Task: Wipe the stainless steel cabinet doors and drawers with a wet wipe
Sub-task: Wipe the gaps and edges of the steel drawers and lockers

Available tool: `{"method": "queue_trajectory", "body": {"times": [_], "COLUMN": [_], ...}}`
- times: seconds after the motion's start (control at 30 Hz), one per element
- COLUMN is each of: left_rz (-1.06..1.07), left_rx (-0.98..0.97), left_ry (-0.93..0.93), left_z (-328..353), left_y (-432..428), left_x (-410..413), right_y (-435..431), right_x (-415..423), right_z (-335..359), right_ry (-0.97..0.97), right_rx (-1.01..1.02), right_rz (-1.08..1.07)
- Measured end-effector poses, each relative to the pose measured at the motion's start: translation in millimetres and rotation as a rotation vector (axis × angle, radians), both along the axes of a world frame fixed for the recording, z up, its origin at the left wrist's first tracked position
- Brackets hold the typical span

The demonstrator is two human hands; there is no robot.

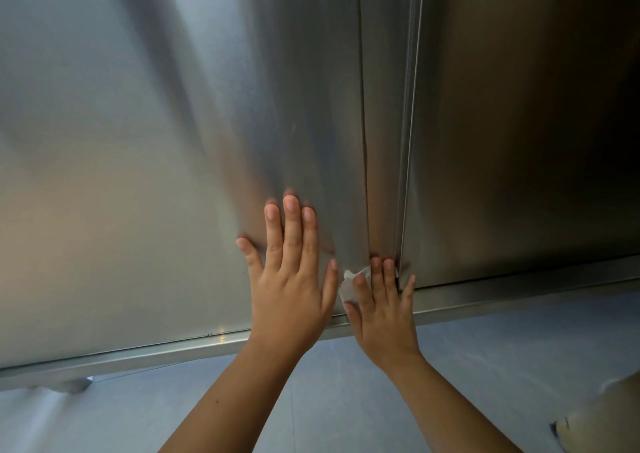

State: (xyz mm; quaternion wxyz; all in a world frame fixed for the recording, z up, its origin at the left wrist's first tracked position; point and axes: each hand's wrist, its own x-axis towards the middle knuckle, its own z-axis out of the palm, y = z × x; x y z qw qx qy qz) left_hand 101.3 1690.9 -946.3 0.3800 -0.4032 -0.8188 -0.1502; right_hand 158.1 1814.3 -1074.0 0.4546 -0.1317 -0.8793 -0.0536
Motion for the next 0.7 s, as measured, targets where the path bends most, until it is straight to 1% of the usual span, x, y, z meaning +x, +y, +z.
{"method": "queue_trajectory", "body": {"times": [0.23,0.43,0.6,0.7], "left_rz": [0.012,0.001,-0.023,-0.025], "left_rx": [-0.020,-0.025,-0.013,-0.010], "left_ry": [-0.026,-0.061,-0.096,-0.092], "left_z": [2,3,4,3], "left_y": [-2,-1,0,-1], "left_x": [2,3,5,5], "right_y": [0,4,3,5], "right_x": [1,2,-3,-9], "right_z": [5,25,52,76], "right_ry": [-0.015,-0.033,0.011,0.085], "right_rx": [0.013,0.046,0.025,0.035], "right_rz": [-0.006,-0.021,-0.041,-0.030]}}
